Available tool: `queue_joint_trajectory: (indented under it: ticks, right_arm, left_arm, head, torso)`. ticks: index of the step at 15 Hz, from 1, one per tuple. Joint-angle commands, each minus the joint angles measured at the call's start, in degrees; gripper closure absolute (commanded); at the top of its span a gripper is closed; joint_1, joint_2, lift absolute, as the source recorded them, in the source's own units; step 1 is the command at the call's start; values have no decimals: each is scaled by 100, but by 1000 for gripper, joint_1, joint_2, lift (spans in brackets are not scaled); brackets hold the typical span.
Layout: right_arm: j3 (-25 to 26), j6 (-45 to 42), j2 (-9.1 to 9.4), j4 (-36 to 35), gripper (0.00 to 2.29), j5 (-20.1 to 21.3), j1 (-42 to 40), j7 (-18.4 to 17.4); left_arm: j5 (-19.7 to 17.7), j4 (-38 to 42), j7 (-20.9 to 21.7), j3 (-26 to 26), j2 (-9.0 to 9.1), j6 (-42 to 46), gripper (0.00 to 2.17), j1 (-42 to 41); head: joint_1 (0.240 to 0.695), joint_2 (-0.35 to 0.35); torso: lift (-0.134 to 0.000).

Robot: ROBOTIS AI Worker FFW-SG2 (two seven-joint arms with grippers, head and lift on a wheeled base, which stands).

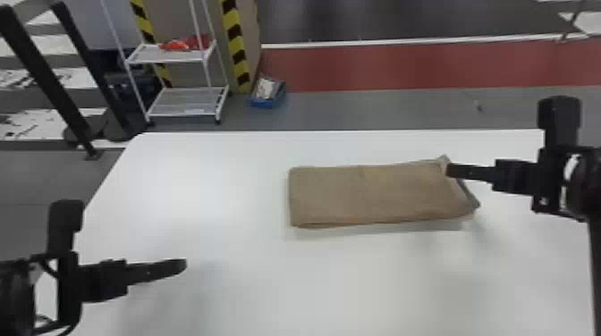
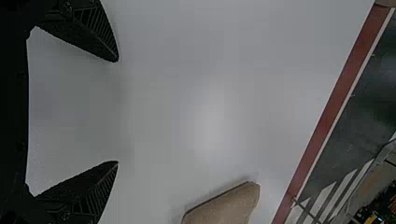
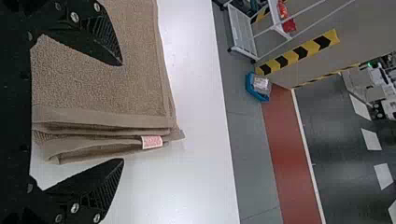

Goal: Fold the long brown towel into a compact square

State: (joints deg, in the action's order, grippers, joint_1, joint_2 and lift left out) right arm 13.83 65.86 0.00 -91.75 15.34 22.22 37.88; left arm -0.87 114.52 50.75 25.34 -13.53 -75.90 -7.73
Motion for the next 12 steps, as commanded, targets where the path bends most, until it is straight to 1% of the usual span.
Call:
queue_joint_trajectory:
  ticks: [1,3,10,12]
  right_arm:
    - [-30,2,5,210,113,250,116,0]
    - [-39,-68,5,483,130,470,204,9]
    - [5,-859,5,1300,147,769,353,-53]
    - [-56,-1052,5,1493,151,848,380,-79]
  left_arm:
    - [-1,0,5,24,0,0,103,-9]
    - [-1,9,14,33,0,0,103,-9]
    - [-1,62,14,24,0,-18,103,-9]
    - [-1,62,23,24,0,-18,103,-18]
  head:
    - [695,98]
    - [695,93]
    - [695,78]
    - [695,76]
  torso:
    - [-125]
    - [-125]
    - [-125]
    - [-125]
